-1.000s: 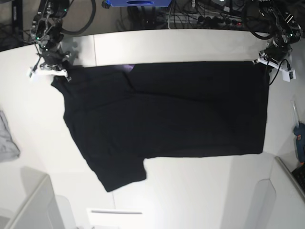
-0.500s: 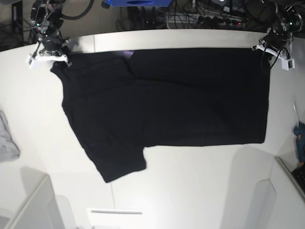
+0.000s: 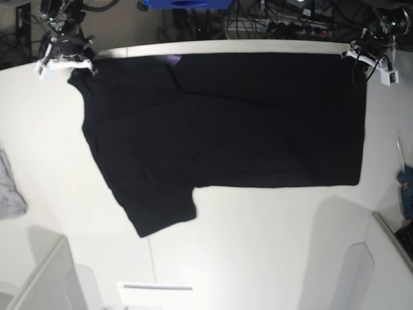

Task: Fold the T-shirt properly
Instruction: 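Drag the shirt back toward the robot with both grippers, then release and move the right gripper to the shirt's hem corner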

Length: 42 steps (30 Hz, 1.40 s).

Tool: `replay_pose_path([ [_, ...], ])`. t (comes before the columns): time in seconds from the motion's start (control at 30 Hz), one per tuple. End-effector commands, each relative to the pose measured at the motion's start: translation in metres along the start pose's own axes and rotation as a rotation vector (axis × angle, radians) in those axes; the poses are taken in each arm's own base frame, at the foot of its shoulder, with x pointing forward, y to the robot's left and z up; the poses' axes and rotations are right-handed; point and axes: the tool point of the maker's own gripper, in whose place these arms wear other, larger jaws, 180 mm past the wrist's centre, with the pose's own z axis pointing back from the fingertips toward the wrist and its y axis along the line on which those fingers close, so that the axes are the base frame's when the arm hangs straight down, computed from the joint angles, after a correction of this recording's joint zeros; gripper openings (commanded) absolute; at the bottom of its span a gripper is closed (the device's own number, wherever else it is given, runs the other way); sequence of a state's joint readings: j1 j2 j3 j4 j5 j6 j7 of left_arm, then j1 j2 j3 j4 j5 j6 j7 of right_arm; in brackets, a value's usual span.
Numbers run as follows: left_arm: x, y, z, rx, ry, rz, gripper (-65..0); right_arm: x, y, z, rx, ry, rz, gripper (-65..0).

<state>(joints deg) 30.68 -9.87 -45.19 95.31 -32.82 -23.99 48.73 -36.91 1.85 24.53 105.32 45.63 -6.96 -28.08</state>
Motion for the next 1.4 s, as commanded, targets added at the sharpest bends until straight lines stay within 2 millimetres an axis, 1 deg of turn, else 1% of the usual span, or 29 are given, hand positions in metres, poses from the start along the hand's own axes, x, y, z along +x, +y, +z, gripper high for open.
replay_pose_path([
  [0.0,0.01,0.005,0.006,0.013,-0.029,-0.02,-65.0,0.009,0.001,0.005,0.009,-0.034,0.015,-65.0],
  [0.13,0.001,0.009,0.009,0.021,-0.007,-0.022,-65.0,0.003,-0.004,0.008,-0.005,-0.02,0.017,-65.0],
  [0.2,0.004,0.008,0.011,0.022,-0.015,-0.03,-65.0,0.001,-0.007,0.009,-0.009,-0.014,0.017,-65.0],
  [0.27,0.001,0.009,0.013,0.026,-0.006,-0.035,-65.0,0.0,-0.007,0.01,-0.011,-0.012,0.017,-65.0],
  [0.47,0.001,0.009,0.014,0.026,-0.006,-0.037,-65.0,0.0,-0.007,0.01,-0.011,-0.012,0.017,-65.0],
  [0.67,0.0,0.015,0.016,0.041,-0.005,-0.031,-65.0,-0.001,-0.009,0.011,-0.015,-0.009,0.018,-65.0],
  [0.7,0.001,0.019,0.018,0.053,-0.011,-0.024,-60.2,-0.001,-0.009,0.011,-0.015,-0.009,0.018,-65.0],
  [0.73,0.002,0.023,0.021,0.064,-0.017,-0.018,-53.2,-0.001,-0.009,0.011,-0.015,-0.009,0.018,-59.1],
  [0.77,0.004,0.027,0.023,0.073,-0.024,-0.011,-44.9,-0.001,-0.009,0.011,-0.015,-0.009,0.018,-51.0],
  [0.83,0.007,0.034,0.027,0.091,-0.039,-0.003,-32.7,-0.001,-0.009,0.011,-0.015,-0.009,0.018,-39.8],
  [0.87,0.012,0.037,0.03,0.102,-0.054,-0.002,-26.7,-0.001,-0.009,0.011,-0.015,-0.01,0.018,-35.9],
  [0.9,0.016,0.039,0.033,0.111,-0.066,-0.004,-22.9,-0.001,-0.009,0.011,-0.015,-0.01,0.018,-34.4],
  [0.97,0.024,0.043,0.039,0.128,-0.093,-0.005,-17.6,0.0,-0.01,0.011,-0.018,-0.014,0.017,-35.1],
  [1.0,0.027,0.047,0.042,0.14,-0.104,-0.002,-16.6,0.005,-0.015,0.012,-0.03,-0.026,0.012,-35.6],
  [1.07,0.031,0.057,0.049,0.168,-0.124,0.012,-17.1,0.01,-0.023,0.015,-0.054,-0.051,-0.019,-35.6],
  [1.13,0.035,0.066,0.055,0.194,-0.14,0.021,-17.1,0.022,-0.037,0.021,-0.092,-0.092,-0.041,-35.1],
  [1.2,0.036,0.072,0.059,0.21,-0.148,0.029,-17.1,0.036,-0.044,0.023,-0.11,-0.128,-0.049,-35.0],
  [1.27,0.039,0.078,0.064,0.228,-0.161,0.032,-17.1,0.047,-0.047,0.024,-0.116,-0.158,-0.053,-35.0],
  [1.3,0.042,0.08,0.068,0.236,-0.171,0.031,-17.3,0.056,-0.047,0.024,-0.116,-0.178,-0.047,-35.0],
  [1.33,0.047,0.079,0.071,0.24,-0.185,0.023,-17.6,0.065,-0.044,0.022,-0.106,-0.193,-0.03,-35.0],
  [1.37,0.055,0.076,0.072,0.237,-0.206,0.013,-19.4,0.074,-0.04,0.02,-0.094,-0.202,-0.007,-35.0],
])
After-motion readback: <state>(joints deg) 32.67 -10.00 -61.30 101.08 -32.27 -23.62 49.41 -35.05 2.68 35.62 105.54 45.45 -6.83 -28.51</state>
